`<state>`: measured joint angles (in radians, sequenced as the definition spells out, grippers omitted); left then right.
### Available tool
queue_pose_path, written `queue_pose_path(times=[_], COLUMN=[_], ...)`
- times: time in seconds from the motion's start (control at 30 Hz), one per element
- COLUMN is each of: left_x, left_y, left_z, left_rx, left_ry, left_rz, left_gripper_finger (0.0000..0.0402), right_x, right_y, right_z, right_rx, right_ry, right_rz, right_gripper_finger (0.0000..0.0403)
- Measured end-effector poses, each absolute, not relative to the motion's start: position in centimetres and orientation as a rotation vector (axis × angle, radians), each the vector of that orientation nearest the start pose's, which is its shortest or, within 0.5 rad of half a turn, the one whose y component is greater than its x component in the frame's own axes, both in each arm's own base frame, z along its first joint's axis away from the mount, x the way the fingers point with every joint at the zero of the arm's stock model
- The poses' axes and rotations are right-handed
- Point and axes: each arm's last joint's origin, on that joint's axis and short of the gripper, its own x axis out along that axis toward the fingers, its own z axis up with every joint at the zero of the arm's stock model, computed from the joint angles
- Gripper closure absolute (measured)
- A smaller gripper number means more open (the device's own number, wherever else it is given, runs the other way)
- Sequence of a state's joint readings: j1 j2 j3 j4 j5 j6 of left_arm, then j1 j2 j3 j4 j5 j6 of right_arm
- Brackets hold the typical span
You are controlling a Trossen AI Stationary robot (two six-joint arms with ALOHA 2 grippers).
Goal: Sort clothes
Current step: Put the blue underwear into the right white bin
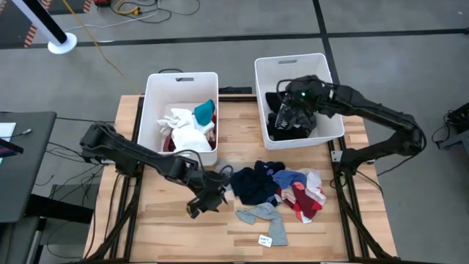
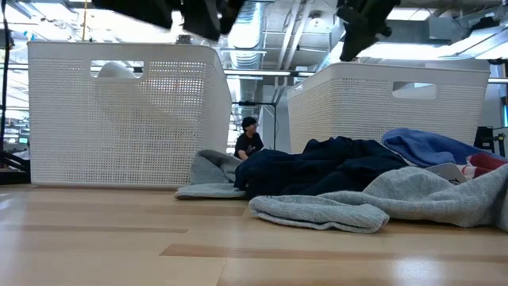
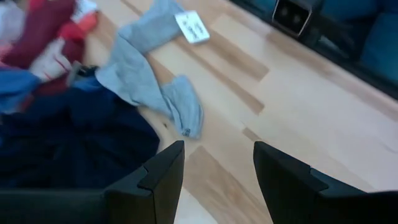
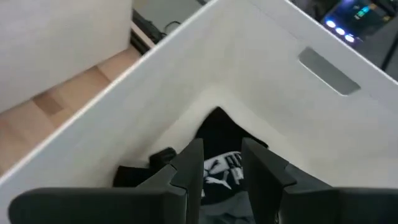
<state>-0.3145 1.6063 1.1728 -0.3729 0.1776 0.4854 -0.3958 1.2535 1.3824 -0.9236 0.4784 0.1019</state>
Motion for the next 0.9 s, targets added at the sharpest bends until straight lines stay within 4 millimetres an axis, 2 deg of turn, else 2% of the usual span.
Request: queue_pose_path(times=[0.23, 0.4, 0.67, 0.9], left_x=[34.2, 35.4, 37.5, 38.4], left_y=[-11.7, -12.0, -11.5, -11.3], left_z=[21.5, 20.1, 18.3, 15.3], left_rx=[0.505, 0.517, 0.73, 0.774], left_ry=[0.75, 0.724, 0.689, 0.729], left_rz=[-0.665, -0.637, -0.311, -0.344], left_gripper_finger=[0.0214, 0.0214, 0.0214, 0.0214], right_x=[21.0, 21.5, 22.4, 22.6], right_y=[-11.1, -10.1, -6.8, -3.1], right_z=[37.2, 37.1, 36.8, 36.4], right_rx=[0.082, 0.074, 0.064, 0.081], right_ry=[0.844, 0.855, 0.876, 0.911], right_rz=[-0.901, -0.856, -0.745, -0.65], right_gripper_finger=[0.028, 0.028, 0.028, 0.028])
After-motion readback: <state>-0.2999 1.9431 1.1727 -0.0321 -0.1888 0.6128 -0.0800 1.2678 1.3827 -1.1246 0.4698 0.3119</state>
